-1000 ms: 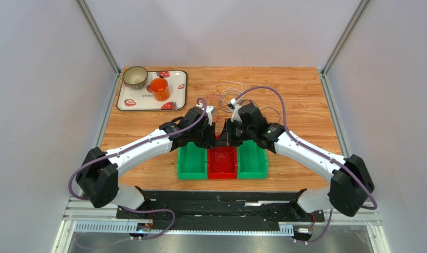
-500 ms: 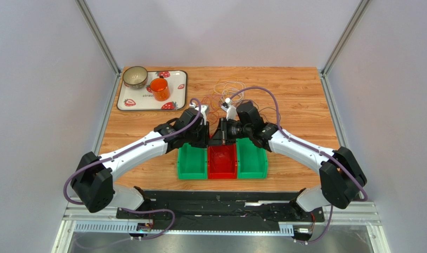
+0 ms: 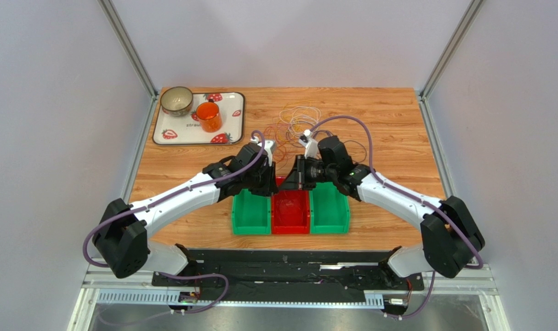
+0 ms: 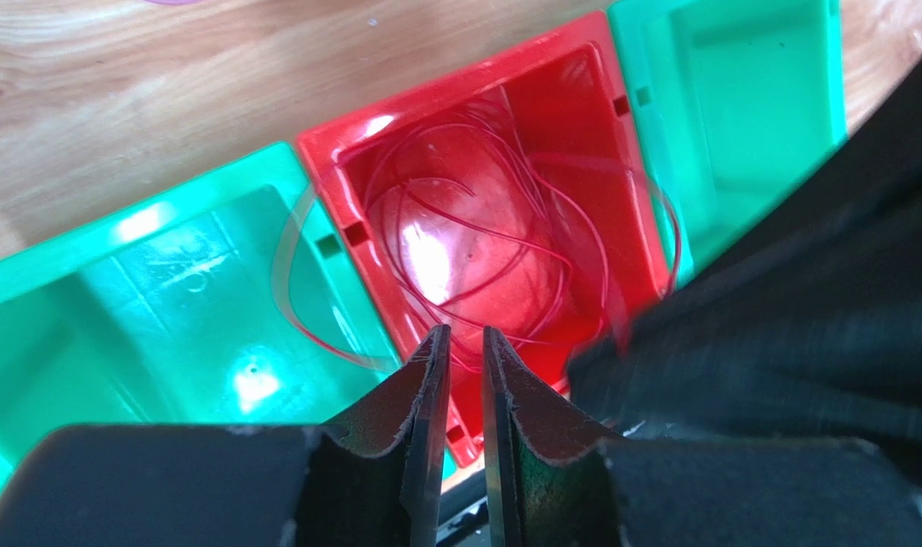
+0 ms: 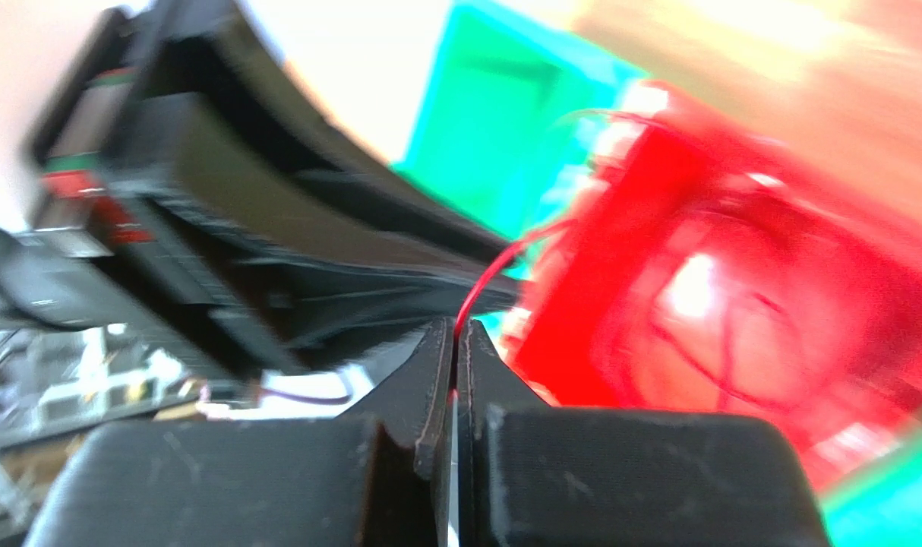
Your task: Untangle the cables
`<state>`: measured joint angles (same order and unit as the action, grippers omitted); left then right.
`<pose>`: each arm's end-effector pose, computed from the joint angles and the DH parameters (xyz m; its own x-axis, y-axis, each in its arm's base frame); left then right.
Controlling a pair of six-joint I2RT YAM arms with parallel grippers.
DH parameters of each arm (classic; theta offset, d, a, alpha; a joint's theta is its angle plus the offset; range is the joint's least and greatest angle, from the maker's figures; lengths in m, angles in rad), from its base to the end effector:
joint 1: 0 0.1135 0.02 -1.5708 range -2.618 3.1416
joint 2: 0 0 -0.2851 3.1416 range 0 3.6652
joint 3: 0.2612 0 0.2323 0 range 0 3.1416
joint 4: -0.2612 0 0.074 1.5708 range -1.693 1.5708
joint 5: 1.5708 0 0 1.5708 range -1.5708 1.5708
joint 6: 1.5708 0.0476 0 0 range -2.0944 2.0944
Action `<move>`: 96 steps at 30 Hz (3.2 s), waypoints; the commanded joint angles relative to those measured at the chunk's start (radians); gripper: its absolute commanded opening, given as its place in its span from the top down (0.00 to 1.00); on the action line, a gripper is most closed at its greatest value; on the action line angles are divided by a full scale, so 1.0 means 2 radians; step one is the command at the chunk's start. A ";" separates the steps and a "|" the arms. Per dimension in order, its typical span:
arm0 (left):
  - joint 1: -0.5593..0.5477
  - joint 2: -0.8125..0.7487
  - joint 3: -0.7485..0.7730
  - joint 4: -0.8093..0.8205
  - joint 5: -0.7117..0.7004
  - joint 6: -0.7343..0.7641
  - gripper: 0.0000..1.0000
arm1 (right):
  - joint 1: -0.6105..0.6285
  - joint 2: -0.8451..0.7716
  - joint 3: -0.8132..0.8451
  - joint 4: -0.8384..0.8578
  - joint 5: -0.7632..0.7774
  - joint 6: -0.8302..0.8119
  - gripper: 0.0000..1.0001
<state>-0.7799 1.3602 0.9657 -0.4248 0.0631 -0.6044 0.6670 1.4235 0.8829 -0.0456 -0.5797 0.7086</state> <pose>0.1924 -0.1945 0.2726 -0.8437 0.0368 -0.5356 0.3075 0.8509 -0.4259 0.2166 0.2038 0.2685 -0.9001 -0.0158 -0.4353 -0.3823 0.5075 0.7722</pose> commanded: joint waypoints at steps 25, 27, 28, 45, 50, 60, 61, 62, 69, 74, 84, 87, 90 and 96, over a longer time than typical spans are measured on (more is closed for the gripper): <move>-0.045 0.118 0.065 0.077 0.059 -0.022 0.77 | -0.035 -0.126 -0.011 -0.207 0.141 -0.118 1.00; -0.045 0.124 0.062 0.090 0.067 -0.021 0.77 | -0.035 -0.136 -0.013 -0.214 0.146 -0.122 1.00; -0.045 0.128 0.060 0.094 0.070 -0.021 0.77 | -0.036 -0.140 -0.013 -0.217 0.148 -0.123 1.00; -0.044 0.121 0.052 0.100 0.095 -0.033 0.75 | -0.035 -0.127 -0.016 -0.166 0.083 -0.101 1.00; -0.045 0.077 0.069 0.017 0.059 -0.021 0.67 | -0.033 -0.094 0.003 -0.140 0.054 -0.090 1.00; -0.044 0.009 0.105 -0.103 -0.048 -0.010 0.53 | -0.018 -0.038 0.026 -0.108 0.032 -0.071 1.00; -0.043 0.004 0.109 -0.111 -0.056 -0.006 0.52 | -0.016 -0.035 0.027 -0.102 0.031 -0.070 1.00; -0.043 -0.005 0.116 -0.126 -0.073 -0.002 0.52 | -0.012 -0.029 0.028 -0.098 0.031 -0.067 1.00; -0.009 -0.046 0.105 -0.141 -0.083 0.008 0.50 | -0.004 0.020 0.032 -0.083 0.028 -0.057 1.00; 0.011 -0.052 0.073 -0.117 -0.077 0.007 0.51 | -0.004 0.042 0.030 -0.090 0.053 -0.060 1.00; 0.026 -0.037 0.059 -0.101 -0.091 -0.001 0.51 | 0.000 0.067 0.056 -0.155 0.062 -0.095 0.66; 0.035 -0.032 0.051 -0.095 -0.101 -0.012 0.51 | 0.006 0.042 0.071 -0.194 0.087 -0.114 0.51; 0.044 -0.030 0.043 -0.085 -0.105 -0.024 0.51 | 0.009 0.018 0.085 -0.230 0.103 -0.128 0.46; 0.056 -0.018 0.021 -0.047 -0.086 -0.051 0.51 | 0.009 -0.024 0.113 -0.285 0.119 -0.148 0.43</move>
<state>-0.6804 1.3048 1.0286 -0.5968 -0.1211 -0.6544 0.6804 1.4429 1.0443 -0.5167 -0.3882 0.4690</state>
